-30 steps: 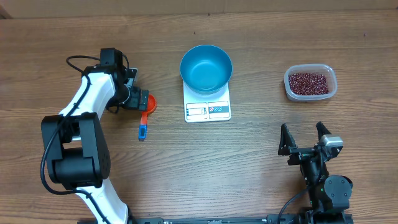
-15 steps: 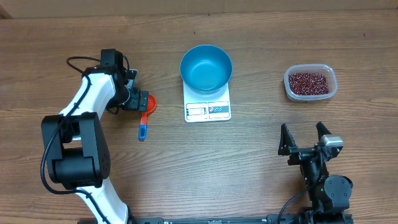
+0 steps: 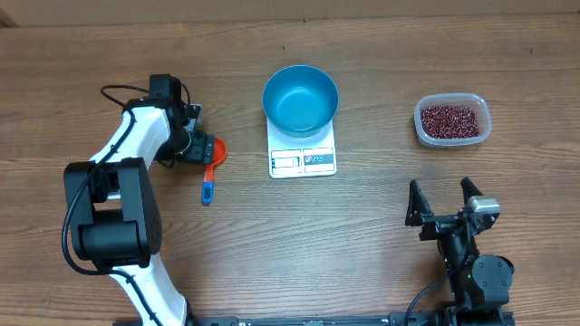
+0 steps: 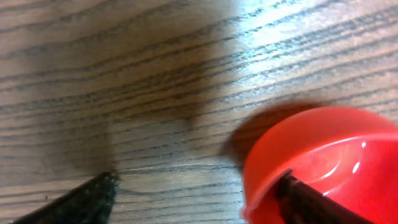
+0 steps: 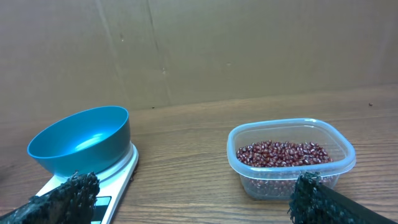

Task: Scoop item into bowl and weigh 150g on scale
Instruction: 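Lift the red scoop with the left gripper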

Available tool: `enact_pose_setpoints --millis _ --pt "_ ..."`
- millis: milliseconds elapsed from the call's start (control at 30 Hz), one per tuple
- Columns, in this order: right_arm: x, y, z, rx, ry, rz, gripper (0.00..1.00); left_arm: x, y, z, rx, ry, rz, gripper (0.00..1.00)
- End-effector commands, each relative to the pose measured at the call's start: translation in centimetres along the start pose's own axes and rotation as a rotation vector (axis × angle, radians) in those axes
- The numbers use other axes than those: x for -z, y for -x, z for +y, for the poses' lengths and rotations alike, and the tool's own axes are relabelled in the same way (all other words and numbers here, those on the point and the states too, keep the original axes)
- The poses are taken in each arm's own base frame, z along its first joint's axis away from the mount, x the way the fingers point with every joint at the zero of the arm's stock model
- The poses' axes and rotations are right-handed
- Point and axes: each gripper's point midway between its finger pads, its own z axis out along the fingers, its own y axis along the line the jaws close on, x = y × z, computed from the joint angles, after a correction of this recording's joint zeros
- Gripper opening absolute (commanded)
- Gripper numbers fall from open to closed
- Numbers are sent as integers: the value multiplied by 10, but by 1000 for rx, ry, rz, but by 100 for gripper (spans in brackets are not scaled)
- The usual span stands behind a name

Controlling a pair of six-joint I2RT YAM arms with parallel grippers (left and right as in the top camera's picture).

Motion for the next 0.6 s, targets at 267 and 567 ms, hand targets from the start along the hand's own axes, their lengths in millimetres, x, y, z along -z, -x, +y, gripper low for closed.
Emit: enact_pose_setpoints --millis 267,567 --pt "0 -1 1 -3 4 -8 100 -6 -1 -3 -8 -11 7 4" --pt "0 -1 1 -3 4 -8 100 -5 -2 -2 -7 -10 11 4"
